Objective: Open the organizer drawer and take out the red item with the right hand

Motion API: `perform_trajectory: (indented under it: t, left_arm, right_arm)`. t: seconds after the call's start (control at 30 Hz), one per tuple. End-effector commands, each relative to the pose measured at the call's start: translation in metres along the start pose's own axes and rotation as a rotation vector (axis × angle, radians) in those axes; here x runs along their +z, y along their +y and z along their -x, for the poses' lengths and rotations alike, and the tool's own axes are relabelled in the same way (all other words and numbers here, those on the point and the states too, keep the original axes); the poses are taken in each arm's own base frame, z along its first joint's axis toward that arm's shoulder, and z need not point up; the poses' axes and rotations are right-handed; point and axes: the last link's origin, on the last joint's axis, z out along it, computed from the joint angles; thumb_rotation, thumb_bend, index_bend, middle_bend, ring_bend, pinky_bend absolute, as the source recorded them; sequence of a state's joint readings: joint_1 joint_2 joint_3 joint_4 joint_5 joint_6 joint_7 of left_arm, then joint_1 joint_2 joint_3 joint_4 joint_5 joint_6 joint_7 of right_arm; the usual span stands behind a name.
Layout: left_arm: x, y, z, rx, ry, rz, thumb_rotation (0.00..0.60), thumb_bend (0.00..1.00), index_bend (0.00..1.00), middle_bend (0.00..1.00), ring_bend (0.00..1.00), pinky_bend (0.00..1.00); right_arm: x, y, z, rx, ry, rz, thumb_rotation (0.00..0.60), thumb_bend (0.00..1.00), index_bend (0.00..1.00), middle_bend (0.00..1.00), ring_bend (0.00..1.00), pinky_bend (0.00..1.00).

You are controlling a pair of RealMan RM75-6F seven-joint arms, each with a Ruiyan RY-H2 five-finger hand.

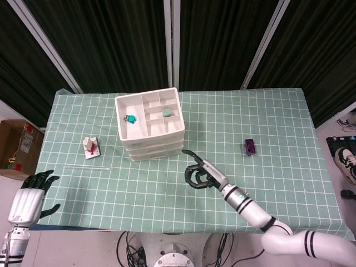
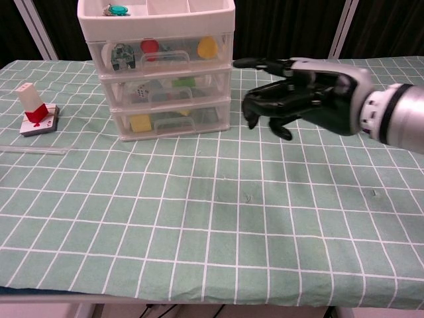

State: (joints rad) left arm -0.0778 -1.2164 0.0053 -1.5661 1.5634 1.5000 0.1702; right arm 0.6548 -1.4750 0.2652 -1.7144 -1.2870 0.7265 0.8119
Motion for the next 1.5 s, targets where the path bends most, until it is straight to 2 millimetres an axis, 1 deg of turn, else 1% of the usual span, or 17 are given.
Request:
perform_trajectory:
  t: [0.03, 0.2, 0.3, 0.63, 0.83, 1.03, 1.23, 1.4, 1.5]
  left_arm:
    - [0.002, 0.0, 0.0, -0.002, -0.003, 0.001, 0.6, 0.0, 0.27, 0.17, 0.17, 0.21]
    - [0.004, 0.0, 0.0, -0.006, -0.01, 0.003, 0.6, 0.0, 0.27, 0.17, 0.17, 0.21]
    - [0.005, 0.0, -0.001, -0.007, -0.013, 0.004, 0.6, 0.0, 0.27, 0.17, 0.17, 0.21]
    - [0.005, 0.0, -0.002, -0.01, -0.014, -0.002, 0.6, 0.0, 0.27, 0.17, 0.17, 0.21]
    - [0.005, 0.0, -0.002, -0.014, -0.018, -0.004, 0.6, 0.0, 0.27, 0.17, 0.17, 0.21]
    - [0.004, -0.001, -0.003, -0.014, -0.02, -0.008, 0.6, 0.0, 0.27, 0.17, 0.17, 0.21]
    - [0.002, -0.002, -0.003, -0.016, -0.024, -0.015, 0.6, 0.0, 0.27, 0.17, 0.17, 0.21]
    - [0.002, -0.001, -0.003, -0.016, -0.028, -0.015, 0.6, 0.0, 0.27, 0.17, 0.17, 0.21]
    - [0.002, -0.001, -0.003, -0.015, -0.029, -0.014, 0.6, 0.0, 0.27, 0.17, 0.17, 0.21]
  right_arm:
    - [0.036, -0.012, 0.02, 0.126, -0.068, 0.001, 0.6, 0.44, 0.05, 0.59, 0.55, 0.81]
    - [0.061, -0.018, 0.03, 0.2, -0.068, -0.014, 0.6, 0.48, 0.08, 0.62, 0.57, 0.81]
    - [0.071, -0.02, 0.032, 0.221, -0.065, -0.009, 0.6, 0.48, 0.08, 0.62, 0.57, 0.81]
    - [0.094, -0.023, 0.04, 0.226, -0.081, 0.022, 0.6, 0.48, 0.1, 0.62, 0.57, 0.81]
    - [0.106, -0.024, 0.045, 0.248, -0.096, 0.034, 0.6, 0.49, 0.12, 0.62, 0.57, 0.81]
    - [0.114, -0.023, 0.048, 0.248, -0.097, 0.037, 0.6, 0.5, 0.17, 0.62, 0.57, 0.81]
    - [0.118, -0.022, 0.049, 0.254, -0.098, 0.038, 0.6, 0.52, 0.27, 0.62, 0.57, 0.81]
    - [0.117, -0.02, 0.048, 0.251, -0.098, 0.04, 0.6, 0.53, 0.32, 0.62, 0.57, 0.81]
    - [0.112, -0.018, 0.048, 0.247, -0.095, 0.037, 0.6, 0.53, 0.33, 0.62, 0.57, 0.81]
